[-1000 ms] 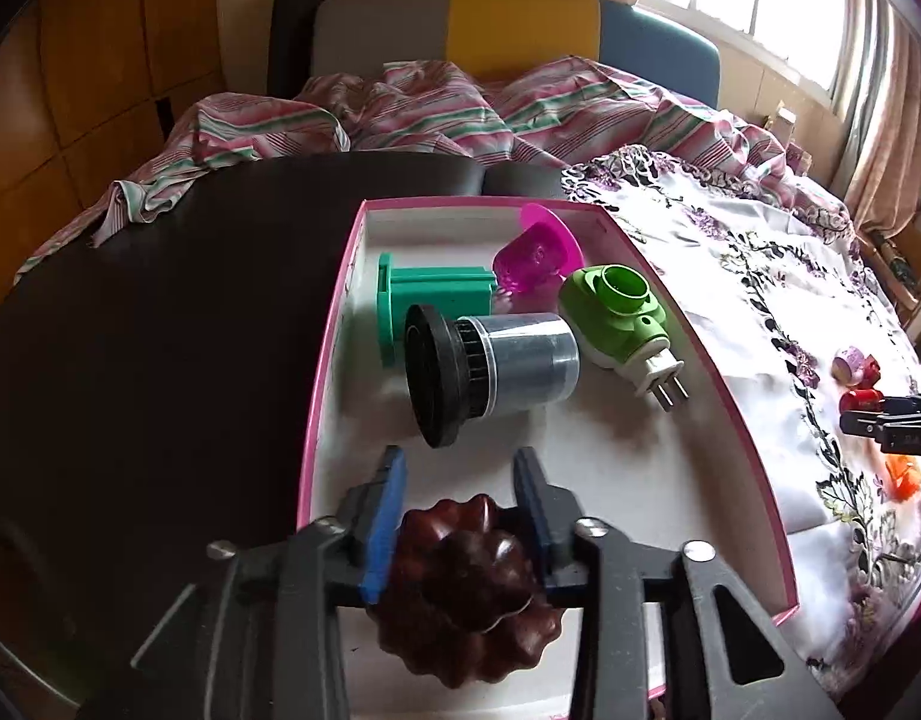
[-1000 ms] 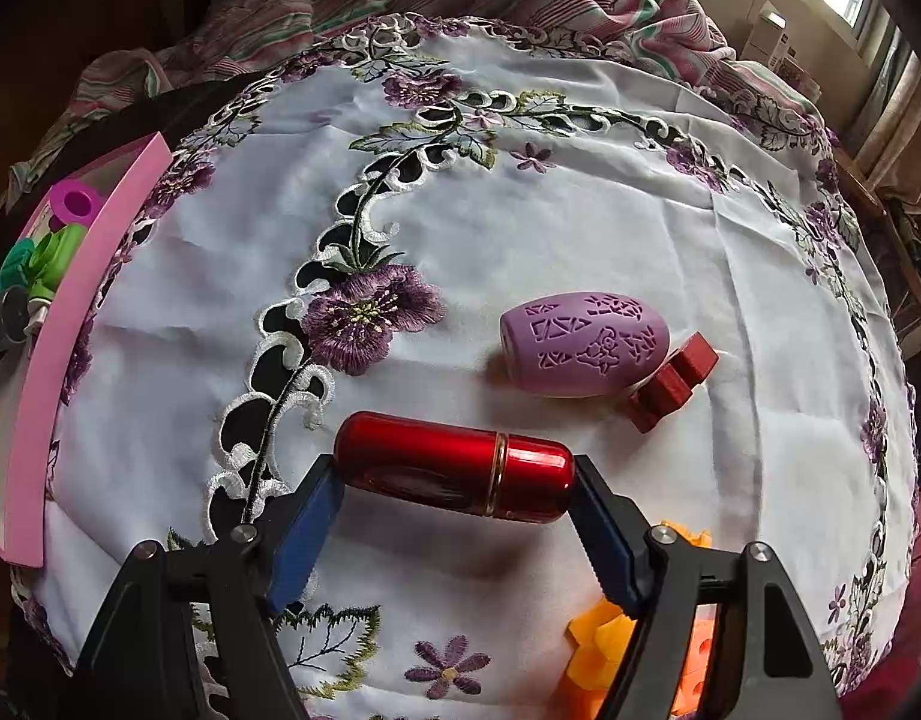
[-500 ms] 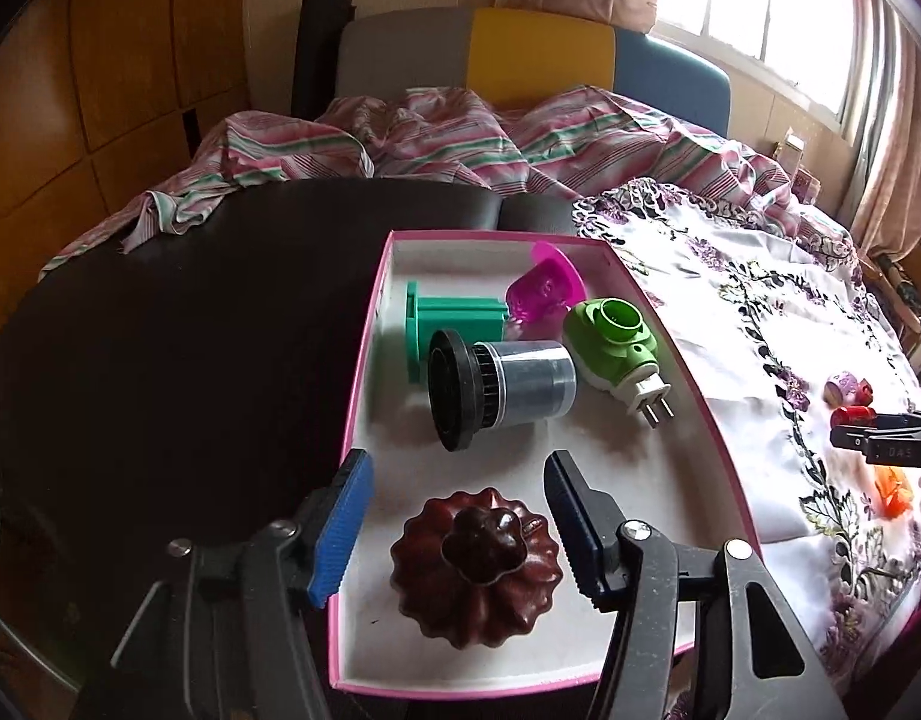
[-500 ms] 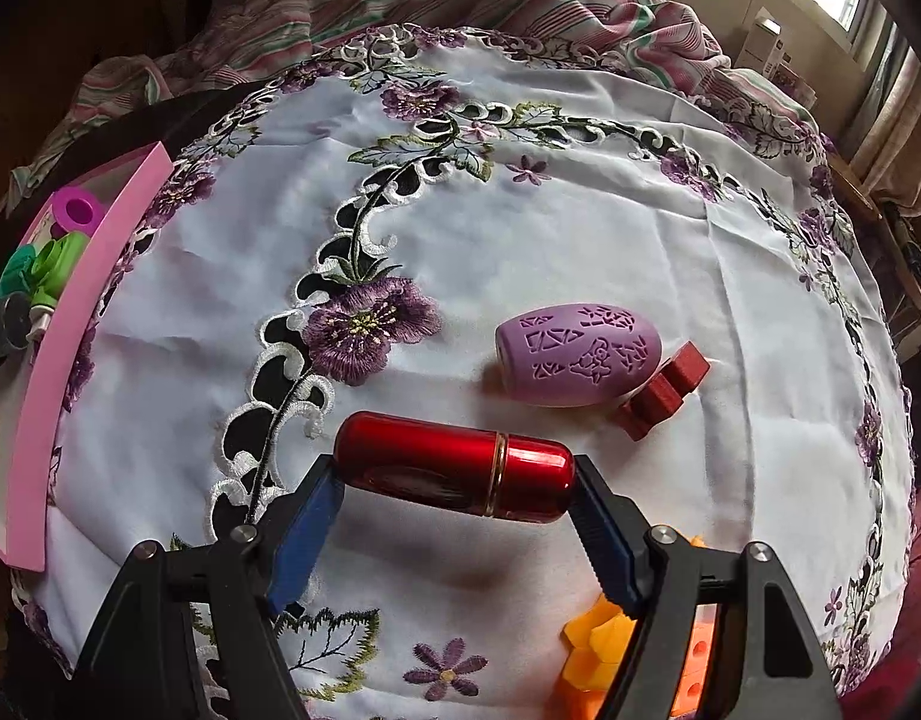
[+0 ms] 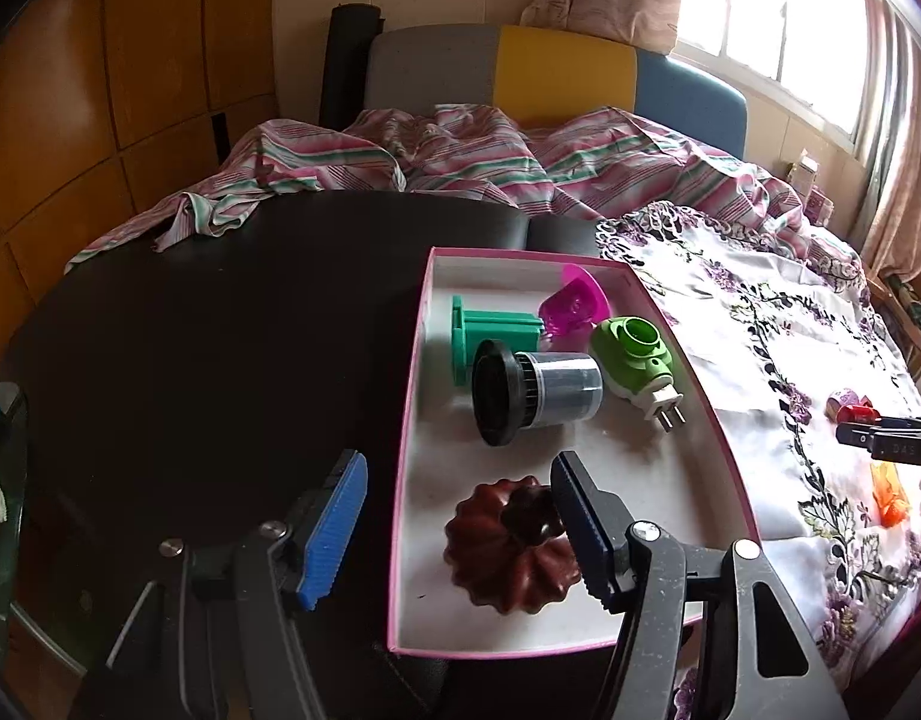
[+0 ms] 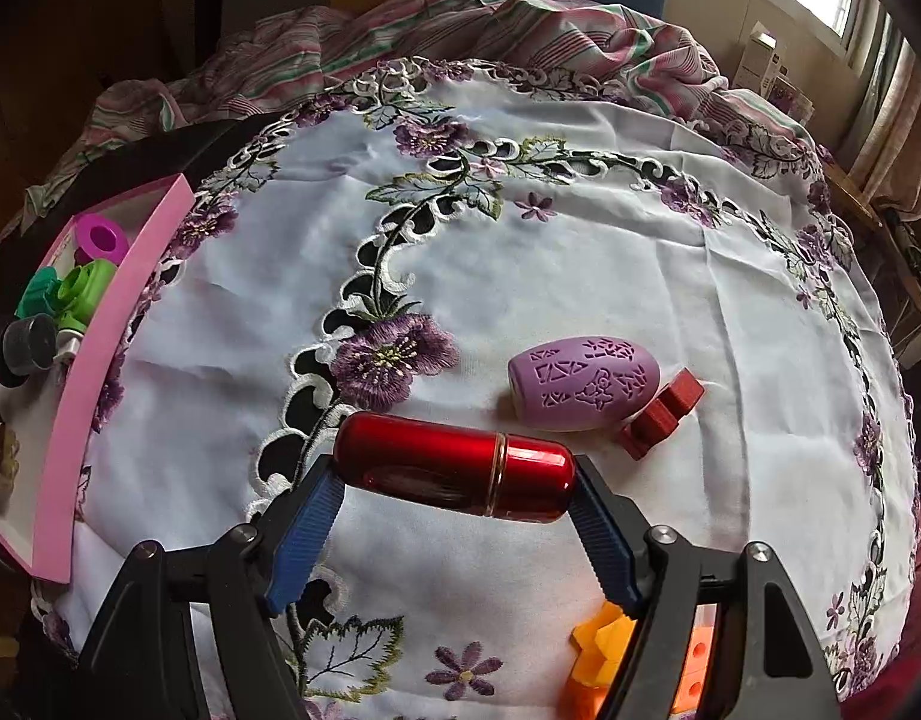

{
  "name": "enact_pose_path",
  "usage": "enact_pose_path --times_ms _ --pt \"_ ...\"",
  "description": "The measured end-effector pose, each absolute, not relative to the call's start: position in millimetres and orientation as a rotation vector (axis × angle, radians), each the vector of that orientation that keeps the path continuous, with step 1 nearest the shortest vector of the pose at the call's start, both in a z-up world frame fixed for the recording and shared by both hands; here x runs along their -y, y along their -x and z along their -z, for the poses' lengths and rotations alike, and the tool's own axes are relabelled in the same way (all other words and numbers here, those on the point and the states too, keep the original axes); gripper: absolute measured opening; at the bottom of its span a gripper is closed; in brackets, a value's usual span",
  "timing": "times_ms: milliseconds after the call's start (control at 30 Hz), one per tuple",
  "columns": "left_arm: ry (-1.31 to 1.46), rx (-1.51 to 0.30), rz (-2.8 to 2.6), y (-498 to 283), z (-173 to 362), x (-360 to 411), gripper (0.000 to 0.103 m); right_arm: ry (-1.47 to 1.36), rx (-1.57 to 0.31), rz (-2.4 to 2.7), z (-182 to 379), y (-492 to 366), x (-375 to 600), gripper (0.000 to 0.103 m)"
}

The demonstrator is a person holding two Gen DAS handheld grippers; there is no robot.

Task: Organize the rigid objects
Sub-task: 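Carry the red lipstick into the tray and open the right gripper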

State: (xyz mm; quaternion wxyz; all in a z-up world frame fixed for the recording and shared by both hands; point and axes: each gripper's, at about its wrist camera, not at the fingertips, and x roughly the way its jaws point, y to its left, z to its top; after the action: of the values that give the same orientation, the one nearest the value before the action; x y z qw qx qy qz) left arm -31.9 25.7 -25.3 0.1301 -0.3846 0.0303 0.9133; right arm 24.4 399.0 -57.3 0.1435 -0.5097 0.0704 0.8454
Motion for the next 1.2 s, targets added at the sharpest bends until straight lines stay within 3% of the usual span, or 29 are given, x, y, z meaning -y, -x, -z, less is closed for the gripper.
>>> enact_pose_path --times_ms 667,900,1200 --pt "1.154 0.021 -2.702 31 29 7 0.065 1.506 -0.128 -2.882 11 21 -225 0.076" --pt "1.171 0.049 -2.721 34 30 20 0.065 1.651 -0.051 -2.885 33 47 -179 0.076" --pt "1.154 0.030 -2.737 33 27 22 0.068 1.784 -0.091 -2.777 70 69 -170 0.077"
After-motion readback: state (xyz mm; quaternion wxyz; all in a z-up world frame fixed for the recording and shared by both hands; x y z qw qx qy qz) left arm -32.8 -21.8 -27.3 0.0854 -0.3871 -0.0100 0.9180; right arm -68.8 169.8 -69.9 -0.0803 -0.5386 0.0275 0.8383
